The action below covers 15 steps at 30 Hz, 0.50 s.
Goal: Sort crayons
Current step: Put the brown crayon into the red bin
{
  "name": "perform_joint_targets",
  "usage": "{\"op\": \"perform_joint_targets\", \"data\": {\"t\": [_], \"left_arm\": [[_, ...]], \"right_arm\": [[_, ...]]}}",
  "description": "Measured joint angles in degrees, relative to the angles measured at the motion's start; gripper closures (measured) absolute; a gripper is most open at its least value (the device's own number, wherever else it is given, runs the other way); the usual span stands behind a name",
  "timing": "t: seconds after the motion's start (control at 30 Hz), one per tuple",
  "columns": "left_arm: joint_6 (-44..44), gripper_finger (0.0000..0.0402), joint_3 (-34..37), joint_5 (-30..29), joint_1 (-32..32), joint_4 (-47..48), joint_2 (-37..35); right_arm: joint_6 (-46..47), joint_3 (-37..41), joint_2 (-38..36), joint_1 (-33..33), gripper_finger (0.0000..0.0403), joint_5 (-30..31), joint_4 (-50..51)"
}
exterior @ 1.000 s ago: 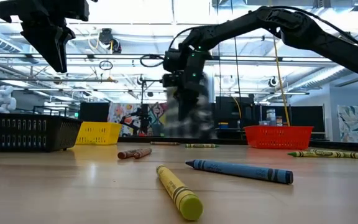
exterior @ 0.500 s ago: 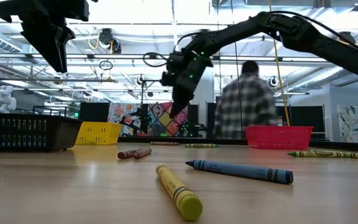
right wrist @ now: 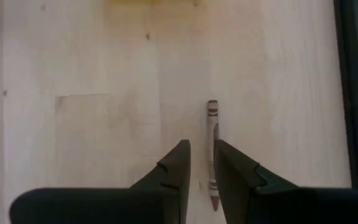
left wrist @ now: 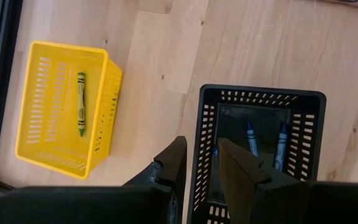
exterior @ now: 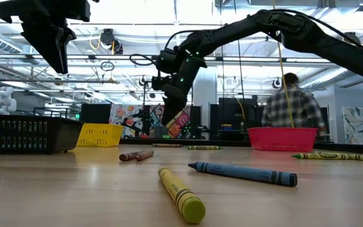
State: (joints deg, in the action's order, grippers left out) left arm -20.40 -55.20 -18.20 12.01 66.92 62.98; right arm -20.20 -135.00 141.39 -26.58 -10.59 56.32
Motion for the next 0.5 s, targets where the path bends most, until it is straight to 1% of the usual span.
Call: {"op": "perform_joint_targets", "data": {"t": [0.1,0.2,0.4,0.5], "left_arm": [[0.0,0.0317,0.0,0.0,0.0,0.0,0.0],[0.0,0.0317,0.0,-0.2,0.0,0.0,0.0],[-0.1,0.0317,0.0,-0.2,0.0,0.0,0.0],[0.0,0.0317,0.0,-0.3,0.0,-0.1,0.0]], "right_arm": [[2.4,0.0,1.1,-0.4,0.0346,0.8,0.3],[3.9,0.1,1.4,-0.4,0.0347,3.9,0.9],[2.4,0.0,1.3,-0.7,0.0371,4.5,-0.4],[-1.3,0.0,1.4,-1.2,0.0381,4.6,-0.6]]}}
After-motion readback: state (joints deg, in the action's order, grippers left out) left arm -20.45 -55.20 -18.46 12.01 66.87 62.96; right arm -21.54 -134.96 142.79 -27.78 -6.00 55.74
